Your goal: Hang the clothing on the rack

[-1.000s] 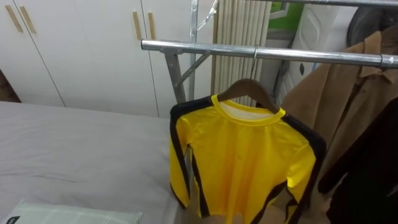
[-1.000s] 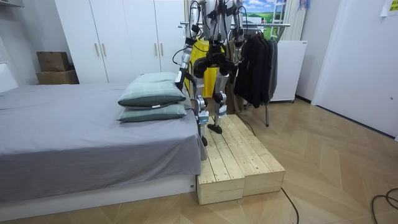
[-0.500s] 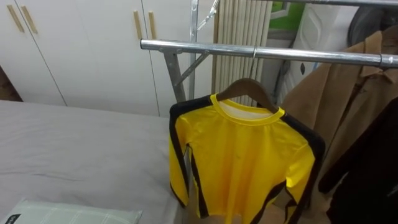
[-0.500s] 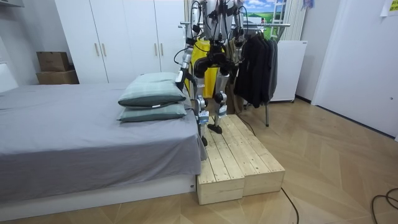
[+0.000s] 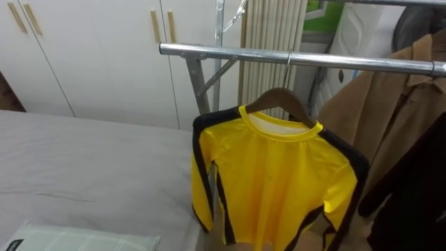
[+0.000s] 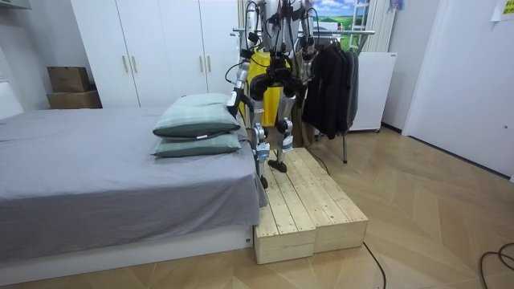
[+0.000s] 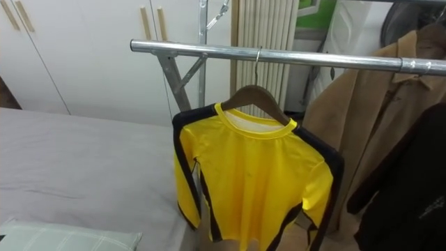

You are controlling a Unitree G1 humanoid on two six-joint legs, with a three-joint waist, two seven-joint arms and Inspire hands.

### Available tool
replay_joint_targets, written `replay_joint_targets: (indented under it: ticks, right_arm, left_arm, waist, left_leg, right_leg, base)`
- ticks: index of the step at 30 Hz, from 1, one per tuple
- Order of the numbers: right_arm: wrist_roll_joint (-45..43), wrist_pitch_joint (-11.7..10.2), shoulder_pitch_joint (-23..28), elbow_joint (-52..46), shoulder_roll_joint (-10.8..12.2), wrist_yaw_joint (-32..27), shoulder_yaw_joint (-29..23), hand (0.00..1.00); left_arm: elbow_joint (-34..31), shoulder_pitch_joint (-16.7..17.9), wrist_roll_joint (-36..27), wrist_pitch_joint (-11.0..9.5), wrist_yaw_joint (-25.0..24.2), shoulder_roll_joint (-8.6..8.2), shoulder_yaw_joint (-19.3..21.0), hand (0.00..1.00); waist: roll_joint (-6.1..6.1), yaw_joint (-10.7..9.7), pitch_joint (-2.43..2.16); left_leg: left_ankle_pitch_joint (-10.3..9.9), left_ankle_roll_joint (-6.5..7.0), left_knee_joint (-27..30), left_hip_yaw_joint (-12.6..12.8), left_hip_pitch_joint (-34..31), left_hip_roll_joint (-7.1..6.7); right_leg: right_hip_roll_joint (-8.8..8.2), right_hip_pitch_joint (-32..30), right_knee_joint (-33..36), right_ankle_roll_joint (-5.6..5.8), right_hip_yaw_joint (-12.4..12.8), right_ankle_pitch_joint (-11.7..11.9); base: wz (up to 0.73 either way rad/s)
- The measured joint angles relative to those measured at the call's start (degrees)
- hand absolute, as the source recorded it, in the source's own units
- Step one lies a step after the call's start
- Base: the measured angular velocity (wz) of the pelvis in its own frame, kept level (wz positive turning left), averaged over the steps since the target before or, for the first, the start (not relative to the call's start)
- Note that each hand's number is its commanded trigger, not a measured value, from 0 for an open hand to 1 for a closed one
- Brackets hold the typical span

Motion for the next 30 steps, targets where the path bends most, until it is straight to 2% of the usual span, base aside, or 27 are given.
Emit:
replay_joint_targets:
  ticks: [5,9,13,16,17,18,19,20,21,22,23,24,25,26,27,28,30]
  right_arm:
    - [-0.13,0.01,-0.08,0.00,-0.01,-0.20,0.74,0.00]
    - [-0.55,0.20,-0.41,-0.06,-0.03,-0.32,1.65,0.00]
    - [-2.27,0.32,-1.21,-0.73,-0.02,-0.19,2.96,0.00]
    - [-4.36,0.62,-1.97,-0.85,-0.14,0.86,3.98,0.00]
    - [-4.52,0.80,-2.26,-0.78,-0.28,1.52,4.10,0.00]
    - [-5.23,0.81,-2.30,-0.75,-0.46,1.67,4.54,0.00]
    - [-6.07,0.82,-2.31,-0.73,-0.44,1.72,4.50,0.00]
    - [-7.92,1.10,-2.28,-0.67,-0.54,2.05,4.17,0.00]
    - [-8.97,1.66,-2.31,-0.73,-0.92,2.15,3.78,0.00]
    - [-9.04,2.01,-2.31,-0.68,-1.19,2.33,3.66,0.00]
    - [-9.03,2.26,-2.36,-0.53,-1.75,2.75,3.51,0.00]
    - [-8.97,2.64,-2.89,-0.08,-2.00,2.85,3.22,0.00]
    - [-8.87,2.80,-3.55,0.43,-2.21,2.83,3.12,0.00]
    - [-8.86,2.91,-4.84,1.55,-2.21,2.83,2.99,0.00]
    - [-8.75,3.44,-5.11,1.95,-2.18,2.82,2.58,0.00]
    - [-8.86,3.81,-5.12,1.96,-2.18,2.79,2.44,0.00]
    - [-11.13,4.68,-5.16,1.95,-2.03,2.82,1.40,0.00]
  left_arm:
    - [0.00,0.00,0.00,-0.33,0.61,0.00,-0.41,0.00]
    - [0.00,0.01,-0.04,-1.39,0.64,-0.02,-0.70,0.00]
    - [-0.01,0.00,-0.03,-2.54,0.64,-0.05,-2.15,0.00]
    - [-0.02,0.00,-0.02,-3.09,0.63,-0.14,-3.58,0.00]
    - [-0.04,0.04,0.01,-3.84,0.62,-0.21,-4.33,0.00]
    - [-0.26,0.02,0.18,-4.32,0.56,-0.38,-4.20,0.00]
    - [-0.62,0.00,0.36,-4.53,0.45,-0.40,-4.05,0.00]
    - [-1.00,-0.03,0.70,-5.25,-0.06,-0.39,-4.08,0.00]
    - [-1.75,-0.28,0.70,-5.42,-0.96,-0.33,-4.21,0.00]
    - [-2.00,-0.54,0.71,-5.53,-1.63,-0.31,-4.24,0.00]
    - [-2.51,-1.06,0.65,-5.71,-2.88,-0.32,-4.39,0.00]
    - [-3.30,-1.49,0.59,-6.16,-3.84,-0.53,-5.08,0.00]
    - [-3.69,-1.44,0.59,-6.59,-4.25,-0.62,-5.17,0.00]
    - [-3.96,-1.52,0.60,-6.81,-4.62,-0.72,-5.10,0.00]
    - [-4.20,-1.43,0.49,-6.91,-5.07,-0.62,-5.01,0.00]
    - [-4.35,-1.38,0.45,-7.02,-5.32,-0.61,-5.00,0.00]
    - [-4.51,-0.77,0.48,-7.36,-6.57,-0.72,-4.90,0.00]
  waist:
    - [-0.06,0.14,0.00]
    - [0.50,1.74,0.30]
    - [1.04,2.87,0.33]
    - [2.01,3.10,0.03]
    - [2.23,3.37,-0.12]
    - [2.60,3.33,-0.38]
    - [2.65,3.37,-0.33]
    - [2.97,2.98,-0.38]
    - [2.96,2.88,-0.16]
    - [2.71,2.70,-0.07]
    - [2.93,2.58,-0.20]
    - [2.99,2.97,-0.38]
    - [3.01,3.32,-0.43]
    - [2.84,3.17,-0.42]
    - [2.20,3.15,-0.63]
    - [1.80,3.19,-0.61]
    - [0.46,3.49,-0.68]
  left_leg:
    - [0.00,0.00,0.05,-0.71,0.01,-0.04]
    - [-0.11,-0.18,0.18,-0.84,0.36,0.15]
    - [-0.16,-0.26,0.40,-1.77,0.05,0.18]
    - [0.07,-0.60,0.45,-3.90,-0.48,0.11]
    - [0.20,-0.76,0.48,-4.71,-0.74,0.07]
    - [0.71,-1.35,0.62,-6.03,-1.52,0.13]
    - [0.99,-1.59,0.59,-6.09,-1.77,0.27]
    - [1.76,-2.08,0.59,-6.08,-2.49,0.80]
    - [2.56,-2.40,0.81,-5.15,-3.21,1.49]
    - [3.01,-2.37,1.08,-4.21,-3.62,2.04]
    - [3.59,-2.77,1.69,-0.32,-4.03,3.93]
    - [3.81,-2.82,2.59,2.70,-3.71,4.60]
    - [3.90,-2.65,3.01,4.80,-3.58,4.99]
    - [4.04,-2.82,3.84,8.88,-3.49,5.87]
    - [4.52,-3.43,4.20,12.31,-3.34,6.51]
    - [4.72,-3.38,4.20,13.72,-3.15,6.65]
    - [4.93,-2.89,4.11,16.86,-2.46,6.63]
  right_leg:
    - [-0.09,0.21,0.02,-0.22,-0.35,-0.16]
    - [0.01,0.18,1.01,-0.86,-0.98,-0.59]
    - [-0.16,-0.02,1.72,-1.56,-2.18,-1.09]
    - [-1.06,0.19,1.91,-1.99,-4.49,-1.75]
    - [-1.56,0.20,2.02,-2.02,-5.60,-2.06]
    - [-2.12,0.23,2.36,-2.27,-7.64,-2.47]
    - [-2.59,0.16,2.77,-2.28,-8.82,-2.86]
    - [-3.74,0.28,3.34,-2.43,-11.85,-3.91]
    - [-5.17,0.23,4.56,-2.38,-15.27,-5.62]
    - [-5.95,0.28,5.22,-2.29,-17.04,-6.44]
    - [-7.36,0.60,6.18,-2.10,-20.61,-7.91]
    - [-8.75,1.10,6.90,-1.83,-23.33,-9.05]
    - [-9.21,1.33,7.06,-1.72,-24.41,-9.35]
    - [-10.28,1.87,7.33,-1.35,-27.04,-10.00]
    - [-11.52,2.42,7.88,-0.92,-29.62,-10.82]
    - [-12.09,2.81,8.04,-0.53,-30.51,-11.22]
    - [-14.18,4.67,8.38,0.59,-34.70,-12.10]
  base:
    - [0.05]
    - [0.02]
    - [0.14]
    - [0.39]
    - [0.64]
    - [0.73]
    - [1.09]
    - [1.38]
    - [1.51]
    - [1.66]
    - [1.56]
    - [1.40]
    - [1.20]
    - [1.24]
    - [1.30]
    - [1.26]
    - [0.91]
